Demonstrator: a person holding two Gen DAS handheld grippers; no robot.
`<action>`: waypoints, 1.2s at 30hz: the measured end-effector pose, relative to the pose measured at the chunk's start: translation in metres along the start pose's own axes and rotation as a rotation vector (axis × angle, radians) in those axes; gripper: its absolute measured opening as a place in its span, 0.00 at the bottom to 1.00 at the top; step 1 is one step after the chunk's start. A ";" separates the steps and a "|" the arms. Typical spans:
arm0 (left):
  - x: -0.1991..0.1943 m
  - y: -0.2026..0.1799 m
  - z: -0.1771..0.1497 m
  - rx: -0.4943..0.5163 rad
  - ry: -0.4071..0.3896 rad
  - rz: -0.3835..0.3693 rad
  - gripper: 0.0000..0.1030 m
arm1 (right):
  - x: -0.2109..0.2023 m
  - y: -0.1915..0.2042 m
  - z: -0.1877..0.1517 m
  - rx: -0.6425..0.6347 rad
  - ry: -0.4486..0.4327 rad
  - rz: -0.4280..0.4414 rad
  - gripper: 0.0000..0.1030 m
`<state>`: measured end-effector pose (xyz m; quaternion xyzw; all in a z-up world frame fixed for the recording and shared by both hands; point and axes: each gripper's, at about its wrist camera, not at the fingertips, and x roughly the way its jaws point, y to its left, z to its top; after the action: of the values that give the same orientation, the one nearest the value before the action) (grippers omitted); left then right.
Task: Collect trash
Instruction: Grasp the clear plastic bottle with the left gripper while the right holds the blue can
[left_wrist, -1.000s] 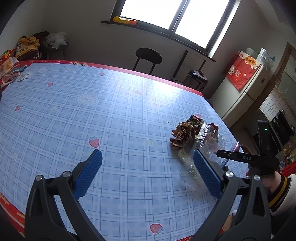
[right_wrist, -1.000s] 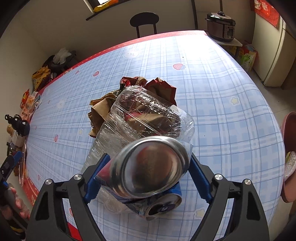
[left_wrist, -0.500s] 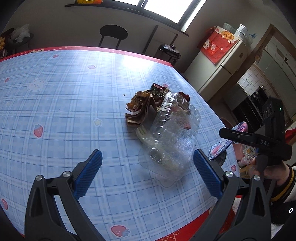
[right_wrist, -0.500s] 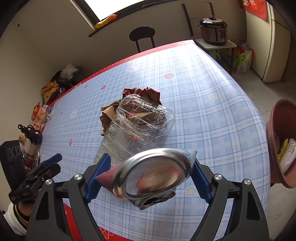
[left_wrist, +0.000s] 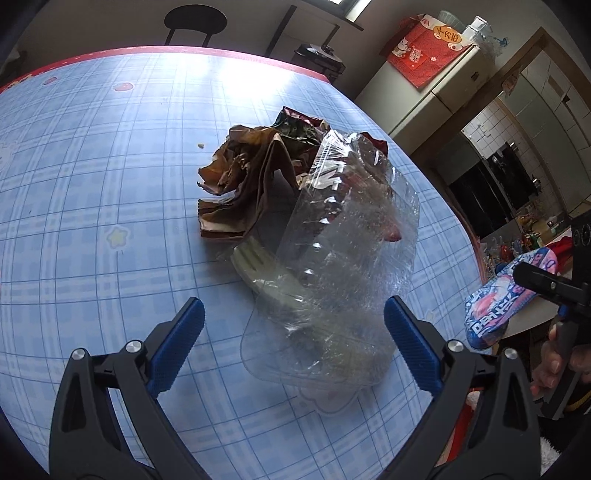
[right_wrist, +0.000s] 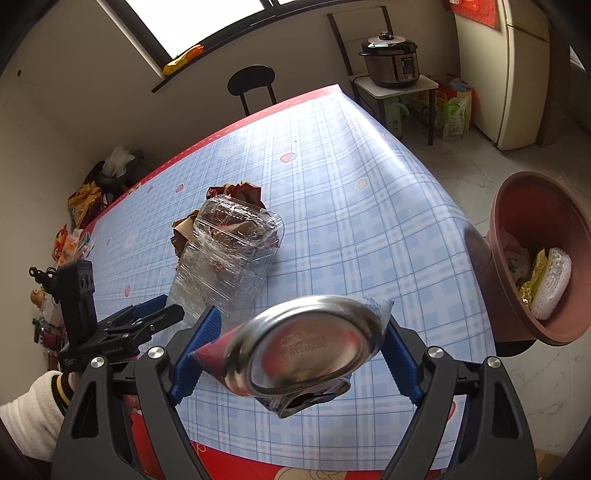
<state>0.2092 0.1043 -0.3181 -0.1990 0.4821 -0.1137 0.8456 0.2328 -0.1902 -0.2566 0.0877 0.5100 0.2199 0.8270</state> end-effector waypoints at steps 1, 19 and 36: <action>0.002 0.002 0.001 -0.008 0.005 -0.015 0.78 | -0.001 -0.002 -0.001 0.004 -0.001 -0.002 0.80; 0.011 0.001 0.000 -0.038 0.075 -0.168 0.63 | -0.012 -0.001 -0.002 0.000 -0.017 -0.007 0.79; 0.013 -0.026 -0.022 -0.016 0.155 -0.196 0.43 | -0.035 -0.004 -0.009 0.019 -0.063 0.017 0.80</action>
<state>0.1967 0.0715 -0.3262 -0.2425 0.5252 -0.2069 0.7890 0.2129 -0.2104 -0.2340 0.1067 0.4850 0.2195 0.8398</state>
